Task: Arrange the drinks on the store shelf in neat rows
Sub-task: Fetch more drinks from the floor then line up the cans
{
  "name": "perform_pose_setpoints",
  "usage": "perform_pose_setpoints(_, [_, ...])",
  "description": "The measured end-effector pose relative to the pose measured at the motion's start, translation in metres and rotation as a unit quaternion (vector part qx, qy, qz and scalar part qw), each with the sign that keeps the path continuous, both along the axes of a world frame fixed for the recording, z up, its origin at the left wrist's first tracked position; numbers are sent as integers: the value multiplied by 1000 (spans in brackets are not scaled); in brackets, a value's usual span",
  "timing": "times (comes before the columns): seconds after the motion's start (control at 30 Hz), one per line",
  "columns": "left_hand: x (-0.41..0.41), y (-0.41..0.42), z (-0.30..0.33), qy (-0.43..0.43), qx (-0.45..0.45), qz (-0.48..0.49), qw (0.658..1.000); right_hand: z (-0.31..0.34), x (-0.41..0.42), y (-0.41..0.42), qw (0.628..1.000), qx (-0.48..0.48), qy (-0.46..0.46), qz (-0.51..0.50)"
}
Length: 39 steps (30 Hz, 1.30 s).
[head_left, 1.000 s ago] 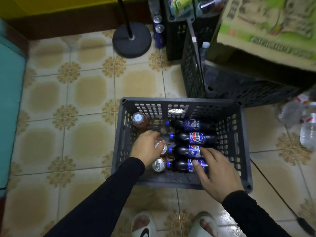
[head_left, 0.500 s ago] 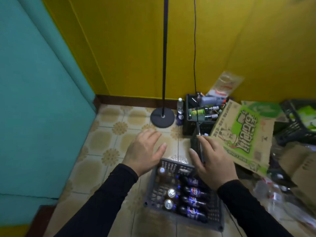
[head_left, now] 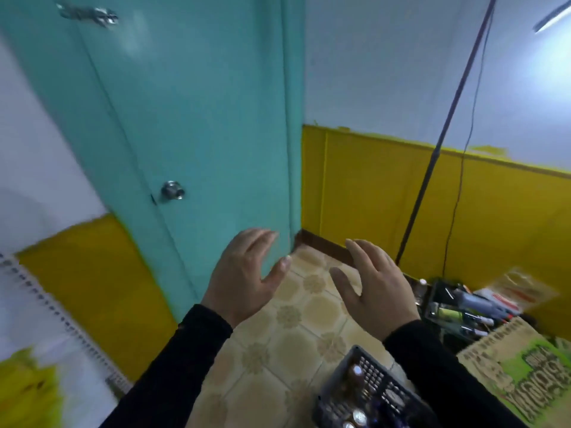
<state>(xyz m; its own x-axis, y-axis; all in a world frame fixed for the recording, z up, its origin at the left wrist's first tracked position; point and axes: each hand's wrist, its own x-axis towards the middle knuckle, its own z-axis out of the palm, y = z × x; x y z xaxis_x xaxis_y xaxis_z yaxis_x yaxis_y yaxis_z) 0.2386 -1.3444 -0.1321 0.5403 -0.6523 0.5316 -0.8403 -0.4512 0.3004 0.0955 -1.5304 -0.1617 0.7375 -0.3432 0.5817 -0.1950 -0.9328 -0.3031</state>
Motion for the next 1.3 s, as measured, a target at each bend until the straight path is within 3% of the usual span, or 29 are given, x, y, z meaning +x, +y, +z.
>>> perform_pose_setpoints(0.37, [-53, 305, 78, -68, -45, 266, 960, 70, 50, 228, 973, -25, -44, 226])
perform_pose_setpoints(0.7, [-55, 537, 82, -126, -60, 401, 905, 84, 99, 460, 933, -11, -84, 350])
perform_pose_setpoints(0.97, [-26, 618, 81, -51, -46, 425, 902, 91, 130, 558, 920, -27, -16, 390])
perform_pose_setpoints(1.13, [0, 618, 85, -17, -46, 435, 899, 90, 162, 586, 909, -55, 31, 412])
perform_pose_setpoints(1.3, [39, 602, 92, 62, -76, 481, 871, 97, 186, 597, 898, -43, 61, 435])
